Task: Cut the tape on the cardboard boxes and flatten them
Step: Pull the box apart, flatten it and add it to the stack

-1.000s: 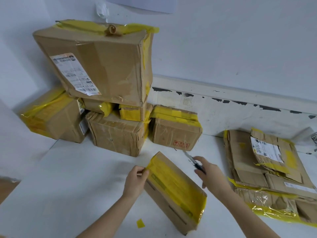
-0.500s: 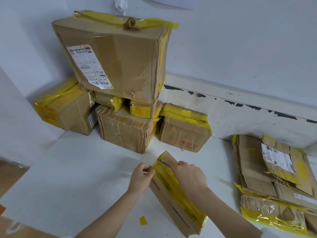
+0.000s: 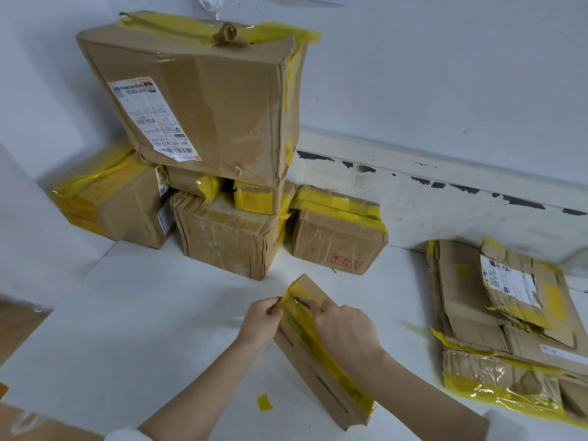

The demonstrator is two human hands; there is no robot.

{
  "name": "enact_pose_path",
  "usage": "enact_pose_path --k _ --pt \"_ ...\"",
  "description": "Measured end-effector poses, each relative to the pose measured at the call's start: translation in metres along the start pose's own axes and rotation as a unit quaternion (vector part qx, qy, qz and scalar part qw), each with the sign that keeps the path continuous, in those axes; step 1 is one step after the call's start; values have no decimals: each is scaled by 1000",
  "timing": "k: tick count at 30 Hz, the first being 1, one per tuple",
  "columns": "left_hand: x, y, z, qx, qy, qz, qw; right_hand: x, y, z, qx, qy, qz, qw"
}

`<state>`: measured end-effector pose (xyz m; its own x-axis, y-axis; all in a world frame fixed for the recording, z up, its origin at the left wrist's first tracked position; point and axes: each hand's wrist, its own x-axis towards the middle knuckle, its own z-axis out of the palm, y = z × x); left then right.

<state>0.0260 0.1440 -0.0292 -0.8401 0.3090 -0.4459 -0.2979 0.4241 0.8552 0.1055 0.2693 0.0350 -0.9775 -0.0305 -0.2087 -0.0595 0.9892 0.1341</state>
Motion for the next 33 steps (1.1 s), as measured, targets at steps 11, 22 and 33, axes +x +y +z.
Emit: enact_pose_path --k 11,22,33 --pt "3 0 1 6 6 9 1000 -38 12 5 -8 -79 -19 997" --pt "14 17 18 522 -75 420 739 -63 19 10 -21 -65 -25 997" --pt "26 5 23 583 -70 403 702 -136 39 28 -30 3 31 999"
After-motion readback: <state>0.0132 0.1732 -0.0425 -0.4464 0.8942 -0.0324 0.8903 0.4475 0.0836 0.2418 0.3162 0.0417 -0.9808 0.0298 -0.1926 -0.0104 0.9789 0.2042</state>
